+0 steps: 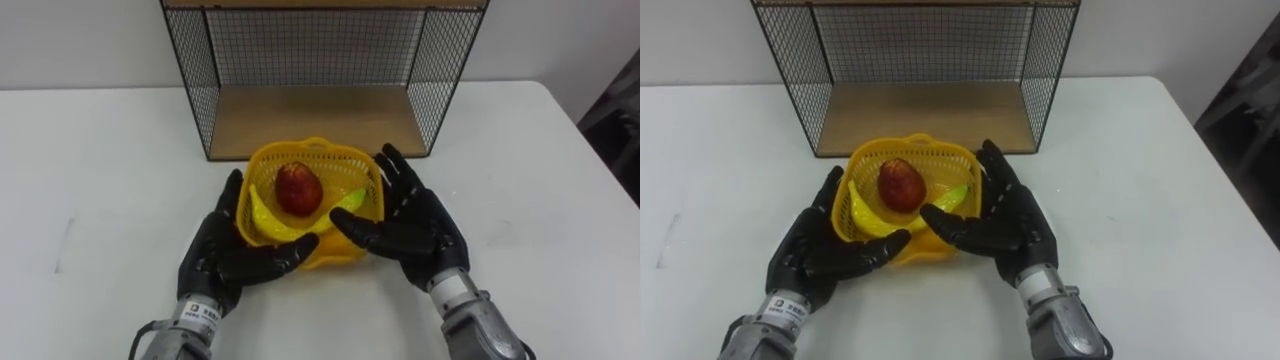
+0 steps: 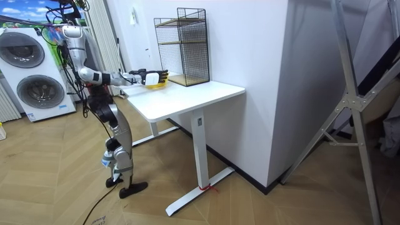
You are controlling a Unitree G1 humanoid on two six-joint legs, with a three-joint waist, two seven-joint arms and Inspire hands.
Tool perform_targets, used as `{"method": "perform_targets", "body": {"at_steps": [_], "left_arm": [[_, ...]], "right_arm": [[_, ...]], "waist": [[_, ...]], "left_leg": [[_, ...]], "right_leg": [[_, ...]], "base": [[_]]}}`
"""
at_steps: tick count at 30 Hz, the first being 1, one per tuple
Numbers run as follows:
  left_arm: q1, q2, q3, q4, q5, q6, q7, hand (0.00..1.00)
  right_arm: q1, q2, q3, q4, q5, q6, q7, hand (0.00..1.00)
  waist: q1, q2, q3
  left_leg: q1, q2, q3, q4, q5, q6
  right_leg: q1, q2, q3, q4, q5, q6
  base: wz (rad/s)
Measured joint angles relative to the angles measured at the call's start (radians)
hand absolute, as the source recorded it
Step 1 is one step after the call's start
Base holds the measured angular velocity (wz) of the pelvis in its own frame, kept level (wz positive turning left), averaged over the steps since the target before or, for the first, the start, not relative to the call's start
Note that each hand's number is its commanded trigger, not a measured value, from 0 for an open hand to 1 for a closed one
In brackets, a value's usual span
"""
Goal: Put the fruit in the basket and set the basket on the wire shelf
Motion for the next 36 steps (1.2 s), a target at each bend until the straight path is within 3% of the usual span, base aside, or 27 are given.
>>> {"method": "perform_targets", "body": {"at_steps": [6, 11, 20, 25, 36], "left_arm": [[-0.060, 0.000, -0.012, -0.028, -0.012, 0.000, 0.012, 0.00], [-0.068, 0.000, -0.013, -0.078, -0.015, -0.014, 0.020, 0.00], [-0.075, 0.000, -0.011, -0.160, -0.037, -0.017, 0.020, 0.00], [-0.110, -0.001, -0.015, -0.169, -0.042, -0.023, 0.021, 0.00], [-0.112, -0.003, -0.025, -0.187, -0.041, -0.023, 0.026, 0.00]], "right_arm": [[-0.051, -0.001, 0.000, 0.000, -0.004, -0.031, -0.044, 0.00], [-0.062, 0.001, -0.001, 0.000, -0.002, -0.058, -0.056, 0.00], [-0.094, 0.004, -0.004, -0.003, 0.006, -0.059, -0.076, 0.00], [-0.127, 0.006, -0.002, -0.025, 0.006, -0.061, -0.118, 0.00], [-0.123, 0.006, 0.001, -0.068, 0.000, -0.062, -0.152, 0.00]], "waist": [[-0.003, -0.001, -0.0002], [-0.004, -0.014, 0.0042], [-0.004, -0.021, -0.0019], [-0.004, -0.017, -0.0049], [-0.003, -0.007, -0.0119]], "left_leg": [[0.004, 0.001, -0.001, 0.002, 0.000, 0.000], [0.002, 0.001, 0.000, 0.006, 0.000, 0.000], [-0.020, 0.000, 0.000, 0.014, 0.000, 0.000], [-0.029, 0.000, 0.001, 0.023, 0.000, 0.000], [-0.016, 0.000, -0.002, 0.023, 0.000, 0.000]], "right_leg": [[0.003, 0.004, 0.003, 0.000, 0.000, 0.000], [0.002, 0.001, 0.004, 0.000, 0.000, 0.000], [-0.018, 0.000, 0.002, 0.003, 0.001, -0.001], [-0.021, -0.001, 0.001, 0.002, 0.001, -0.001], [-0.013, -0.002, 0.000, 0.004, 0.002, -0.003]], "base": [[0.00], [0.00], [0.00], [0.00], [0.00]]}}
